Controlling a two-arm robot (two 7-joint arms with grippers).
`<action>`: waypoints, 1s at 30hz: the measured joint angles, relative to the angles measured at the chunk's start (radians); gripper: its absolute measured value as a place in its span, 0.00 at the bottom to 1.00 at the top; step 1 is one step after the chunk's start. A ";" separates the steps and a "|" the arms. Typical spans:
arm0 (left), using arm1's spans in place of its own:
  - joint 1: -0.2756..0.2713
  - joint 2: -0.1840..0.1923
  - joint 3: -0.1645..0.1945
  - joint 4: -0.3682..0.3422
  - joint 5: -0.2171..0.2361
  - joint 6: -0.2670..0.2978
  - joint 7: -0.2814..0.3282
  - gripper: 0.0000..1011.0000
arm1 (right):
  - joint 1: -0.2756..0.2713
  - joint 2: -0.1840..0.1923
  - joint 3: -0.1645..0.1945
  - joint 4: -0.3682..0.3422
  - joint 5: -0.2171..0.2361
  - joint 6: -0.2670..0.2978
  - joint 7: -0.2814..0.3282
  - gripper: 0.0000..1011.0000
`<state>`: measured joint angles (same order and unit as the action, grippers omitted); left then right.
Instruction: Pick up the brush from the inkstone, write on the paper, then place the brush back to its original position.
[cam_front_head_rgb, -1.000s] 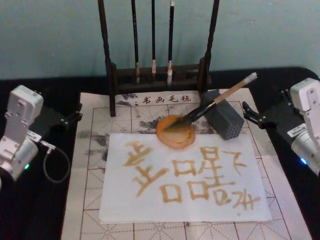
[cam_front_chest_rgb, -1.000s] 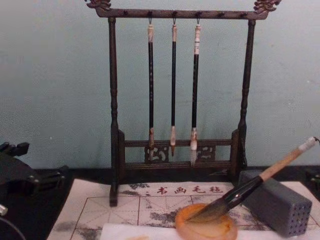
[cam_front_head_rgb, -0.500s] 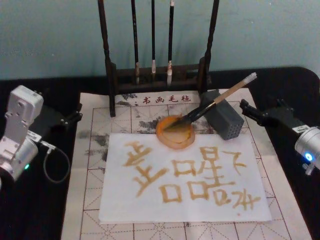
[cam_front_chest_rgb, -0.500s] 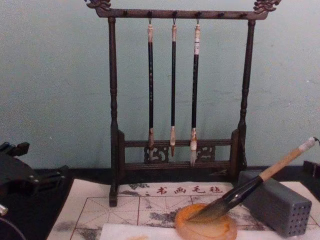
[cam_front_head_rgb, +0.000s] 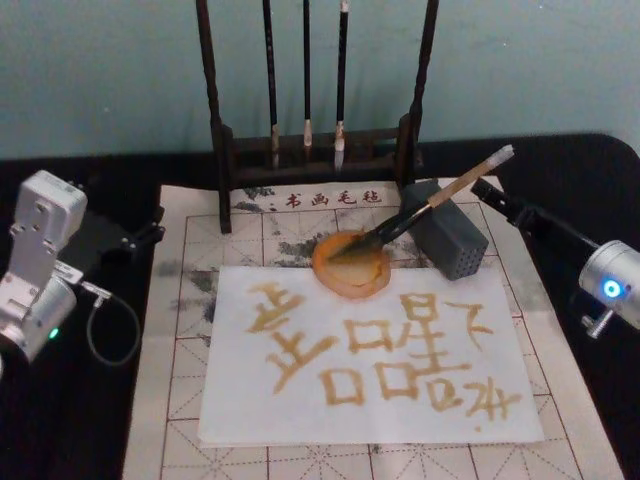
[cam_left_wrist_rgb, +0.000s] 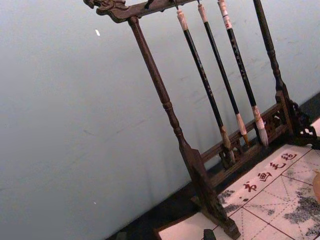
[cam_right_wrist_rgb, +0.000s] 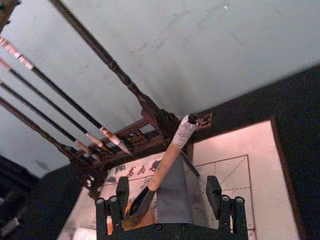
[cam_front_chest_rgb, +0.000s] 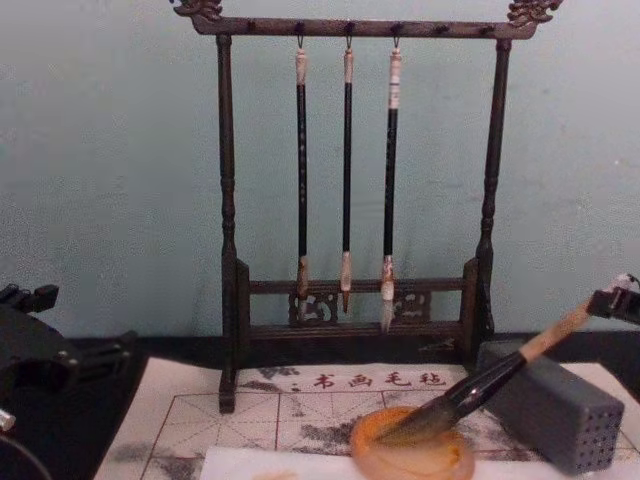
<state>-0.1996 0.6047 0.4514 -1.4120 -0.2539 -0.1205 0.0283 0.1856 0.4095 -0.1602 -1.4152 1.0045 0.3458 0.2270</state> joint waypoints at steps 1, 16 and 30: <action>0.000 0.000 0.000 0.000 0.000 0.000 0.000 0.99 | 0.000 0.000 0.000 0.000 0.000 0.000 0.000 0.99; 0.000 0.000 0.000 0.000 0.000 0.000 0.000 0.99 | 0.063 -0.072 0.007 0.041 0.135 0.085 -0.138 0.99; 0.000 0.000 0.000 0.000 0.000 0.000 0.000 0.99 | 0.126 -0.091 -0.041 0.110 0.144 0.041 -0.159 0.99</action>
<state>-0.1995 0.6047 0.4514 -1.4120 -0.2539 -0.1205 0.0283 0.3112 0.3186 -0.2011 -1.3052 1.1487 0.3864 0.0679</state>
